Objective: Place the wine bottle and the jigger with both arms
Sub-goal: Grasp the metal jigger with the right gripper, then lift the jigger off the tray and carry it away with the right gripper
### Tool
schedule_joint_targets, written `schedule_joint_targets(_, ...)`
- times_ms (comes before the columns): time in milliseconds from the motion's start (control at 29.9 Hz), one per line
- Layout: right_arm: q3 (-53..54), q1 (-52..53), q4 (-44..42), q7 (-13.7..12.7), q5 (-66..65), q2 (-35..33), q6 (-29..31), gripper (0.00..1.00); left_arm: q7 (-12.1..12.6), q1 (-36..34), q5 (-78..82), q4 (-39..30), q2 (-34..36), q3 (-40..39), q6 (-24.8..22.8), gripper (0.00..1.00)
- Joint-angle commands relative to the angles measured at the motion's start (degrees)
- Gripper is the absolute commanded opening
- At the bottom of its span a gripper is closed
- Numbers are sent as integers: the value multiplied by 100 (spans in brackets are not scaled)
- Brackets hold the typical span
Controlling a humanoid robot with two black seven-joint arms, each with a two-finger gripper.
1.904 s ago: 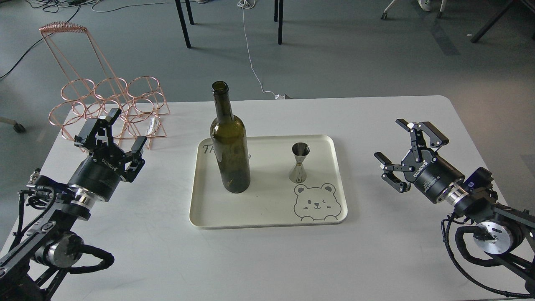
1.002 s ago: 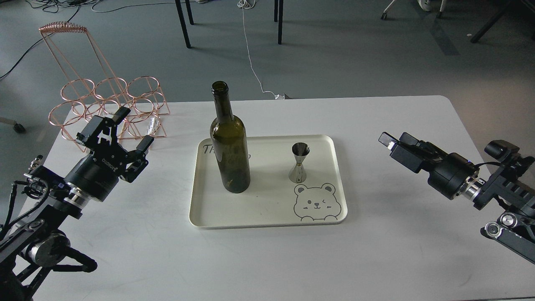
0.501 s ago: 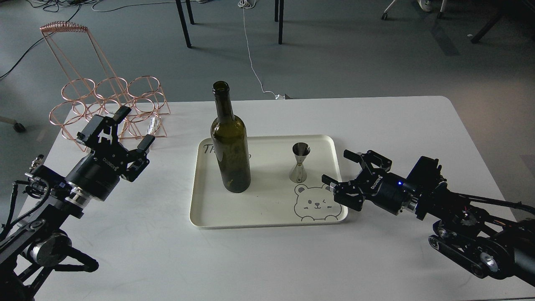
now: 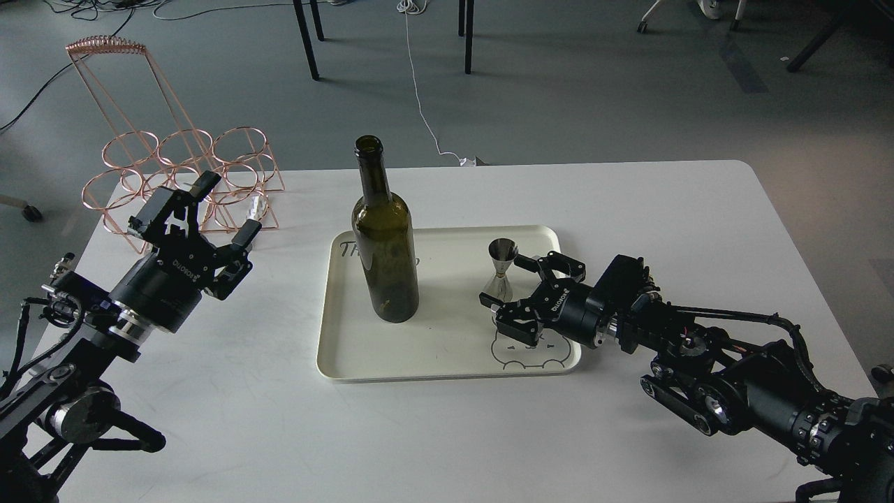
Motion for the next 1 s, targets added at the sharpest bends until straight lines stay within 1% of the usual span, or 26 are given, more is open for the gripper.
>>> schedule_joint_targets(0, -2, 72, -284, 1, 9, 196, 0, 77, 1, 1, -1, 1, -5, 0, -1, 98)
schedule_joint_targets(67, -2, 99, -398, 1, 9, 267, 0, 69, 1, 1, -1, 1, -14, 0, -1, 98)
schedule_joint_targets(100, 7, 107, -434, 1, 9, 293, 0, 62, 1, 1, -1, 1, -14, 0, -1, 98)
schedule_joint_targets(167, 7, 107, -460, 1, 9, 320, 0, 42, 1, 1, -1, 1, -14, 0, -1, 98)
schedule_joint_targets(200, 7, 107, -452, 1, 9, 328, 0, 38, 1, 1, -1, 1, -14, 0, -1, 98)
schedule_joint_targets(267, 7, 116, -460, 1, 9, 328, 0, 37, 1, 1, -1, 1, -14, 0, -1, 98)
schedule_joint_targets(301, 7, 125, -460, 1, 9, 328, 0, 33, 1, 1, -1, 1, -14, 0, -1, 98)
schedule_joint_targets(367, 15, 151, -452, 1, 18, 337, 0, 28, 1, 1, -1, 1, -14, -9, -1, 98)
schedule_joint_targets(501, 33, 204, -452, 1, 27, 320, 0, 14, 1, 1, -1, 1, -23, -9, -1, 98)
schedule_joint_targets(701, 94, 204, -408, 1, 79, 293, 0, 13, 1, 1, -1, 1, -32, -9, 8, 98)
schedule_joint_targets(835, 489, 213, -277, 1, 97, 276, 0, 13, 1, 1, -1, 1, -14, -18, 0, 98)
schedule_joint_targets(969, 911, 213, 136, 1, 237, -75, 0, 14, 1, 1, -1, 1, -14, -44, 8, 98)
